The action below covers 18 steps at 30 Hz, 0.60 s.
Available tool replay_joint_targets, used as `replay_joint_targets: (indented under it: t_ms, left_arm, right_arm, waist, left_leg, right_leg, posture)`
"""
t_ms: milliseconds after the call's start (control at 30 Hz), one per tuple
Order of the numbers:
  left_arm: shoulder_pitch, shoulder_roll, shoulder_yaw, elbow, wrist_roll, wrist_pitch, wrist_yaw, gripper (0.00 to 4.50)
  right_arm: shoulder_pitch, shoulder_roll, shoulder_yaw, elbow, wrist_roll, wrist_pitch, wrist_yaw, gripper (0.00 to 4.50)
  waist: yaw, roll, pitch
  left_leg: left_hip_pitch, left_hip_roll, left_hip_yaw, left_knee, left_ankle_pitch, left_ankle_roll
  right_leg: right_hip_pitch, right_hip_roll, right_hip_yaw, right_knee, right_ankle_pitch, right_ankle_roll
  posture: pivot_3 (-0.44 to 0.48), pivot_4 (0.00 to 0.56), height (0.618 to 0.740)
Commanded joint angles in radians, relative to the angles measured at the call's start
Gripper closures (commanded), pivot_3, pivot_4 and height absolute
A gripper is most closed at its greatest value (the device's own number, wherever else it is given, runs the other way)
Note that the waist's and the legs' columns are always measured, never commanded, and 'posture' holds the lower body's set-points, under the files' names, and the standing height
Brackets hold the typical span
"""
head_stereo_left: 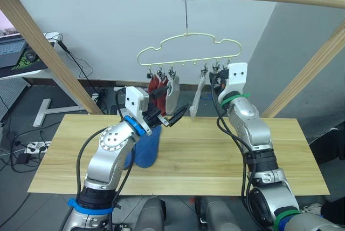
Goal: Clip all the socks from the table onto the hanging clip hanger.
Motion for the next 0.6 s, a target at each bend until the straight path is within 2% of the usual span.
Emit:
replay_joint_targets:
  t_ms: [33, 600]
  left_arm:
    - [-0.013, 0.012, 0.012, -0.059, -0.016, 0.003, -0.003, 0.00]
    - [-0.053, 0.018, 0.021, -0.091, -0.032, 0.032, 0.013, 0.00]
  right_arm:
    - [-0.048, 0.008, -0.006, 0.003, -0.005, -0.048, 0.003, 2.96]
    - [-0.119, 0.008, -0.017, 0.114, 0.000, -0.114, 0.012, 2.96]
  waist:
    - [0.000, 0.000, 0.000]
    - [0.002, 0.000, 0.000]
  left_leg:
    - [0.000, 0.000, 0.000, 0.000, 0.000, 0.000]
    - [0.000, 0.000, 0.000, 0.000, 0.000, 0.000]
  right_leg:
    - [0.000, 0.000, 0.000, 0.000, 0.000, 0.000]
    - [0.000, 0.000, 0.000, 0.000, 0.002, -0.003]
  posture:
    - [0.047, 0.168, 0.740]
    - [0.069, 0.159, 0.740]
